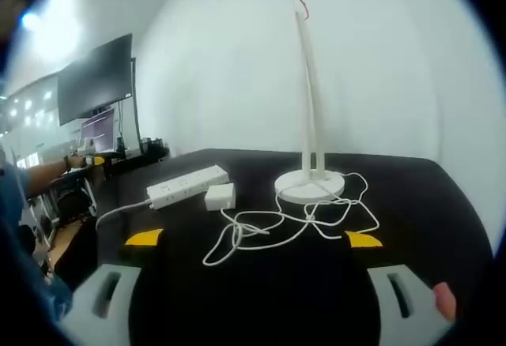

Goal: Insert the desk lamp plug into the socket, turn on the power strip switch, turn on the lamp switch, then turn off the lamp switch, turn off the power strip switch, and remove the plug from the socket.

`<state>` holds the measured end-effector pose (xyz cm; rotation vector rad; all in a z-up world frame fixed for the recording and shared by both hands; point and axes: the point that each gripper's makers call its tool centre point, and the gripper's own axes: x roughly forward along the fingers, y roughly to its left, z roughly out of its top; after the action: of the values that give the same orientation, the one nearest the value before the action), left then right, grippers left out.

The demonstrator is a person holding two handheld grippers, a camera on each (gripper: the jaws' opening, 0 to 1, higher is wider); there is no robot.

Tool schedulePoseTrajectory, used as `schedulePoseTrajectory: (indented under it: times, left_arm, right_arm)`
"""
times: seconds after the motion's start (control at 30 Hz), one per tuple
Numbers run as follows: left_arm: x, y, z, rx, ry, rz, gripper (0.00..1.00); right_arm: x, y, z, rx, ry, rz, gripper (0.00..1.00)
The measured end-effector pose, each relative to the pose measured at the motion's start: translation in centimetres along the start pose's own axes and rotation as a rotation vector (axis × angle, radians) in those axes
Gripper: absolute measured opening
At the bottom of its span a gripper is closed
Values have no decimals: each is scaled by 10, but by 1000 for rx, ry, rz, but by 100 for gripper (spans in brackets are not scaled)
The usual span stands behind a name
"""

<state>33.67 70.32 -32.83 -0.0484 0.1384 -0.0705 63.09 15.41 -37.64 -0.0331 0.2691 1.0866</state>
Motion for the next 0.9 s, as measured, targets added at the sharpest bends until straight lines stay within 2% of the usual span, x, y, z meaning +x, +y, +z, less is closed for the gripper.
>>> schedulePoseTrajectory:
  times: [0.13,0.2,0.37,0.6,0.9]
  left_arm:
    - [0,2,2,-8,-12,-9,89]
    - [0,-2,-1,-8,13,-32,89]
    - [-2,-4,2,-19,5,-42,89]
    - [-8,5,0,-11,18,-41,89]
    - [-7,5,5,-22,-9,-36,88]
  right_arm:
    - [0,0,0,-1,2,-8,89]
    - [-1,0,0,-4,6,-9,89]
    - [-7,-4,-3,-8,16,-22,89]
    - [-14,-7,-13,13,25,-47,89]
    - [-14,-7,-17,19,36,-54,89]
